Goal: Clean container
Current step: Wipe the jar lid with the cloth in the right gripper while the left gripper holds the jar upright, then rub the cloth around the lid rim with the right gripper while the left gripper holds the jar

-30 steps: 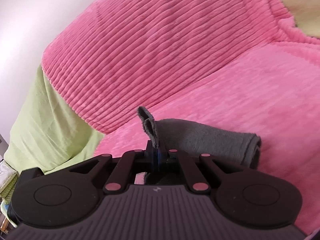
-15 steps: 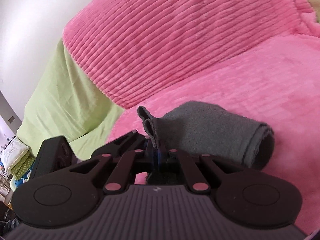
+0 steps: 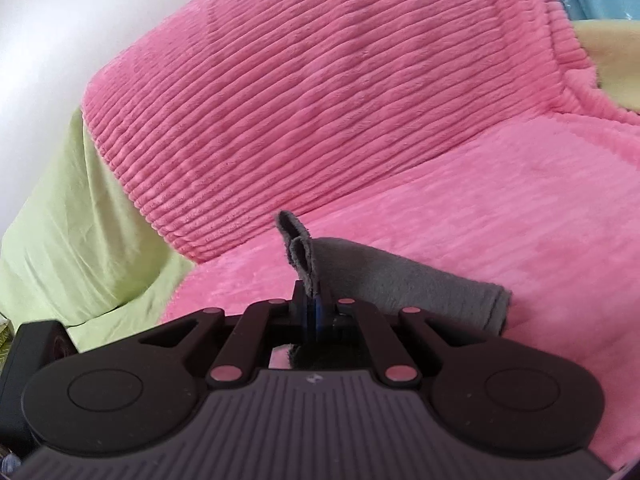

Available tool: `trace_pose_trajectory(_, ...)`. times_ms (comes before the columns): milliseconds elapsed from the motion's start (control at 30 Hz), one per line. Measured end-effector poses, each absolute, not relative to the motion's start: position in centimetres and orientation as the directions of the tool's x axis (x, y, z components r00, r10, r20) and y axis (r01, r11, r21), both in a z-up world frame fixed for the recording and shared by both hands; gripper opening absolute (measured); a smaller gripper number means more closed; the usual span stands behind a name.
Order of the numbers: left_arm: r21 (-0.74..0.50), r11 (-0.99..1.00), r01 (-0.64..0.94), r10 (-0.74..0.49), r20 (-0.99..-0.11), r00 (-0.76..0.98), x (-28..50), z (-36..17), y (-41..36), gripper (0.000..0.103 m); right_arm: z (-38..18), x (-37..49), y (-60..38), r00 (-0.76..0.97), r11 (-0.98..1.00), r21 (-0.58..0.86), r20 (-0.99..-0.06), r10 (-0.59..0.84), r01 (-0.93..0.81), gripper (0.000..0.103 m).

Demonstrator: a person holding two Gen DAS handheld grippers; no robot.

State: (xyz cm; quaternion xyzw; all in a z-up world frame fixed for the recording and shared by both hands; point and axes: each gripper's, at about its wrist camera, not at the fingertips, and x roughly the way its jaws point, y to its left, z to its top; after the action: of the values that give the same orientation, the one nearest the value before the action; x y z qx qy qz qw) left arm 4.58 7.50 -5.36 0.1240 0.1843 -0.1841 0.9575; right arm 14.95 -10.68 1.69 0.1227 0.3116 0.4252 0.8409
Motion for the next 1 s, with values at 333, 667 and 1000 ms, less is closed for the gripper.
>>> trace_pose_trajectory(333, 0.18, 0.901, 0.395, -0.3, -0.399, 0.867, 3.6, -5.2, 6.9, 0.085, 2.2, 12.9, -11.9, 0.326, 0.547, 0.516, -0.459, 0.827, -0.66, 0.001)
trace_pose_trajectory(667, 0.192, 0.898, 0.395, -0.297, -0.398, 0.868, 3.6, -4.9, 6.7, 0.084, 2.6, 14.5, -8.7, 0.443, 0.604, 0.438, -0.42, 0.792, -0.666, 0.0)
trace_pose_trajectory(1000, 0.189, 0.896, 0.403, -0.305, -0.4, 0.865, 3.5, -4.7, 6.5, 0.084, 4.0, 14.1, -12.9, 0.474, 0.653, 0.429, -0.456, 0.753, -0.625, 0.001)
